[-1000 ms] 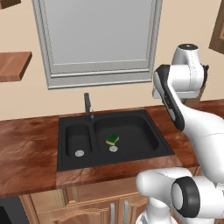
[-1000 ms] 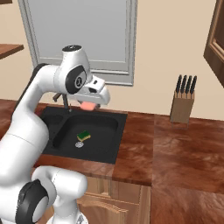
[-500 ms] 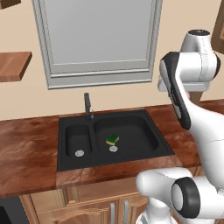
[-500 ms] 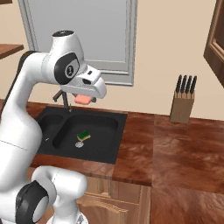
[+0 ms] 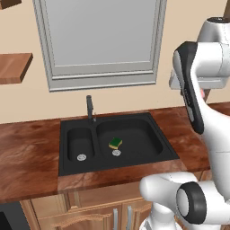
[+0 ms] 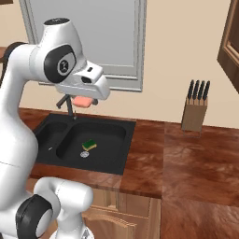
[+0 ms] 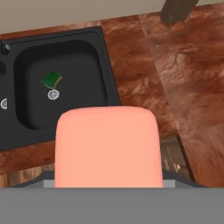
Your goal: Pick up the bar soap and sponge from the sink, and place them back in the shelves.
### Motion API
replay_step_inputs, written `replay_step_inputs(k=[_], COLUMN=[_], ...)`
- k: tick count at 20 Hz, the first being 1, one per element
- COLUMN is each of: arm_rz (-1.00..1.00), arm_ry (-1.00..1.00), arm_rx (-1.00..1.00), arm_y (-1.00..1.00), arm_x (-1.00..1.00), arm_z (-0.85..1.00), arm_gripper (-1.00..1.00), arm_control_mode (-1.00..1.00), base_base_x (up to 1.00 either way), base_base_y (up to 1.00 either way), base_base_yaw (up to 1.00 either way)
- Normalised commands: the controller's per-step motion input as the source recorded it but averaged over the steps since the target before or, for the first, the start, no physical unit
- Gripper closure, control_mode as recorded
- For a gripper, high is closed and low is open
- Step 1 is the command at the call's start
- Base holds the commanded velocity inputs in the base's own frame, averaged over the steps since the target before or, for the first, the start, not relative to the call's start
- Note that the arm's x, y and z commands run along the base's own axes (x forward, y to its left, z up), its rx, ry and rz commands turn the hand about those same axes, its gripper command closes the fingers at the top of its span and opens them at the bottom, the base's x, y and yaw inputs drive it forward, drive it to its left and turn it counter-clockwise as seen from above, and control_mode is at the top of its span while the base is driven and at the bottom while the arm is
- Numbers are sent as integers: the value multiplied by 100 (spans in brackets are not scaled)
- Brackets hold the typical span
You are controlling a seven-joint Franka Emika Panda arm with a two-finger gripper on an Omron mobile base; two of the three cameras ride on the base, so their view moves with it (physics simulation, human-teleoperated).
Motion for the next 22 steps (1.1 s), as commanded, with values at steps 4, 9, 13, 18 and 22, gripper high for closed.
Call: replay_step_inputs(k=[4, 9, 13, 18, 22], arm_rz=[6, 5, 1, 0, 0], arm_ry=[-1, -2, 0, 0, 0], arm_rx=[0, 0, 0, 0, 0], arm_y=[0, 12, 31, 23, 11], arm_x=[-45, -42, -32, -14, -9], arm_z=[15, 0, 0, 0, 0], arm_gripper=[100, 100, 100, 100, 100], arm_control_mode=[-100, -100, -100, -100, -100], base_base_x=[0, 0, 0, 0, 0], base_base_y=[0, 0, 0, 0, 0], base_base_yaw=[0, 0, 0, 0, 0])
